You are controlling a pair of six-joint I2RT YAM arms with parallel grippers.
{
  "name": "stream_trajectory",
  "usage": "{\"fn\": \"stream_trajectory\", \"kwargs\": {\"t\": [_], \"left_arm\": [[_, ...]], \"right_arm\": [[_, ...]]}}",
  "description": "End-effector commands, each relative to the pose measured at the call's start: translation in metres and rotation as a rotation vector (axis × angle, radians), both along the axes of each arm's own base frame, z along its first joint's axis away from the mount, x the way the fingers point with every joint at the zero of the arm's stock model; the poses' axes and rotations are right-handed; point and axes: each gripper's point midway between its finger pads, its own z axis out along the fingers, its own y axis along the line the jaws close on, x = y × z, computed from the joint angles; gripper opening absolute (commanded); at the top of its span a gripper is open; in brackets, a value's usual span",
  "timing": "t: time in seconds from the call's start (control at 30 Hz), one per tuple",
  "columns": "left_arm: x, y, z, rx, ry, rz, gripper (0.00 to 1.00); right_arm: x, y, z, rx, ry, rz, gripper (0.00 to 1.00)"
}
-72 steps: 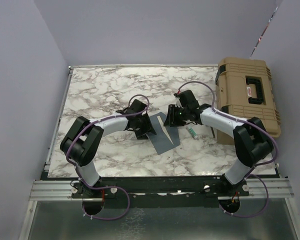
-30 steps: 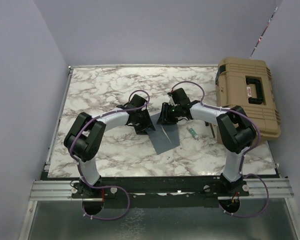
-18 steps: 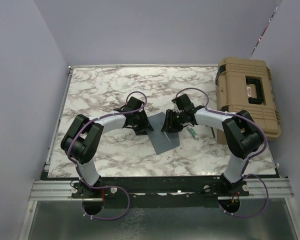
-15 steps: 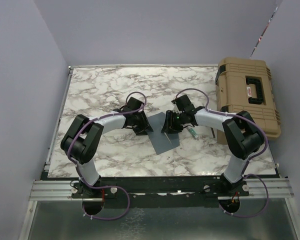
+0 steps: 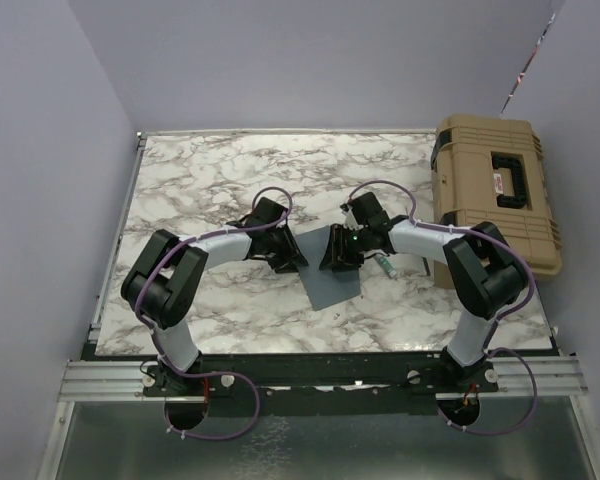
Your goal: Place the letter into the envelope and seal it
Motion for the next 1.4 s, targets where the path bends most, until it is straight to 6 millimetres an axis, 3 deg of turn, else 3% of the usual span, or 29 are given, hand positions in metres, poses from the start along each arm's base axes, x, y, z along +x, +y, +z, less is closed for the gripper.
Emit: {"fn": "stream_trajectory", "kwargs": {"t": [0.0,0.2,0.33,0.4,0.47,0.57,0.73,0.9,1.0,1.37], "left_arm": [[-0.048,0.033,-0.052,0.185,0.167,-0.008,0.39],[-0.027,0.044,-0.04,0.255,0.083,-0.006,0.42],[-0.005,0.056,-0.019,0.328,-0.008,-0.006,0.45],[0.005,0.061,-0.007,0.345,-0.052,0.003,0.49],[0.016,0.064,0.005,0.349,-0.096,0.013,0.51],[0.031,0.071,0.023,0.364,-0.164,0.036,0.55],[0.054,0.081,0.051,0.37,-0.256,0.069,0.65],[0.073,0.087,0.074,0.367,-0.331,0.079,0.78],[0.082,0.093,0.086,0.368,-0.362,0.099,0.97],[0.101,0.103,0.104,0.313,-0.42,0.107,0.99]], "right_arm": [[-0.003,-0.004,-0.001,-0.034,-0.004,-0.03,0.47],[0.017,-0.026,0.04,-0.109,-0.186,-0.079,0.47],[0.028,-0.062,0.057,-0.268,-0.318,-0.07,0.55],[0.035,-0.093,0.053,-0.429,-0.37,-0.054,0.71],[0.037,-0.12,0.05,-0.576,-0.39,-0.02,0.8],[0.035,-0.144,0.048,-0.692,-0.395,0.013,0.85],[0.03,-0.164,0.035,-0.714,-0.317,-0.013,0.87],[0.016,-0.16,0.011,-0.672,-0.227,0.047,0.82],[0.014,-0.158,0.004,-0.66,-0.206,0.059,0.77],[0.045,-0.147,-0.007,-0.649,-0.241,0.031,0.57]]}}
